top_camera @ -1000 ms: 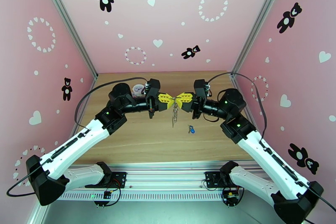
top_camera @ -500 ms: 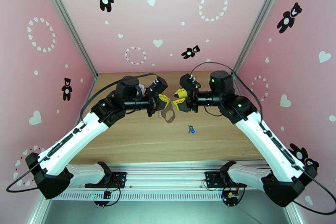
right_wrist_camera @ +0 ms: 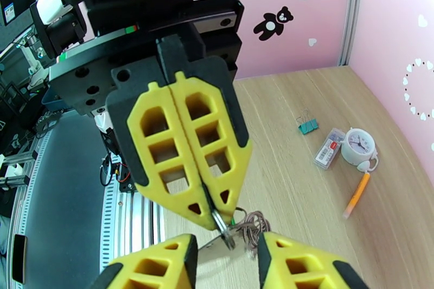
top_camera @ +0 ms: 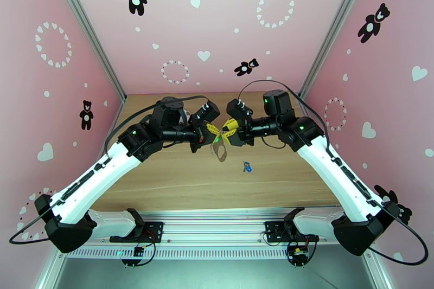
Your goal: Remove the keys from the keyring
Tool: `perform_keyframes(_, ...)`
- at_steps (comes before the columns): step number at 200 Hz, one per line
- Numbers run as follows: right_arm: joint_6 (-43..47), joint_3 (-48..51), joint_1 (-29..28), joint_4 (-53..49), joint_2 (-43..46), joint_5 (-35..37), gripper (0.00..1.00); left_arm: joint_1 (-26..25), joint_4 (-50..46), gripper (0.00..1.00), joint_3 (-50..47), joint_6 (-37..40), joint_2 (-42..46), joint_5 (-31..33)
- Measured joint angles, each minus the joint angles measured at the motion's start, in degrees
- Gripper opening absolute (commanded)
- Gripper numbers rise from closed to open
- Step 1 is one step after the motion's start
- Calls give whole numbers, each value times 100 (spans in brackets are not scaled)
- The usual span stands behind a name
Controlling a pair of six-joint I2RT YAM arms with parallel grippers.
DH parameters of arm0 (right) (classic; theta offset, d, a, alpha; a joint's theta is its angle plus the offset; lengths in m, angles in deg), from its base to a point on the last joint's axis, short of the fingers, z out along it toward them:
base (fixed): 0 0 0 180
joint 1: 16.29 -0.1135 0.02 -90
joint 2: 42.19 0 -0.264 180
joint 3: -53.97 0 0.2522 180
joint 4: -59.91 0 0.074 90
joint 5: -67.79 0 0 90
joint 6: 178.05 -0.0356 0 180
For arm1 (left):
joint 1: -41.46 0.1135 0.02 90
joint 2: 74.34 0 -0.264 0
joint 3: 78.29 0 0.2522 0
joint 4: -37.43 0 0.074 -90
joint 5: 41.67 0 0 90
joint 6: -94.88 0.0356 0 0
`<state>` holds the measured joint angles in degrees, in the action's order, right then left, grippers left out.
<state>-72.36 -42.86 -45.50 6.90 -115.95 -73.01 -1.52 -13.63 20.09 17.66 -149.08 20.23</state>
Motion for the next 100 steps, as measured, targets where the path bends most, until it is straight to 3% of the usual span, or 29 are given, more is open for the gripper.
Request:
perform_keyframes(17, 15, -11, 7, -4, -35, -101, 28, -4, -20, 0, 31, 15, -28, -2)
perform_keyframes(44, 59, -24, 11, -50, -59, -195, 17, -20, -111, 0, 76, 26, -81, -13)
perform_keyframes(64, 79, -28, 48, -63, -68, -238, 3, -20, -142, 2, 122, 35, -103, -15)
perform_keyframes(81, 140, -31, 74, -70, -76, -256, 0, -20, -177, 3, 129, 35, -103, -15)
perform_keyframes(88, 162, -31, 81, -70, -76, -271, 0, -20, -177, 6, 129, 33, -103, -15)
perform_keyframes(100, 168, -31, 111, -63, -76, -302, 0, -24, -162, 20, 129, 39, -103, -15)
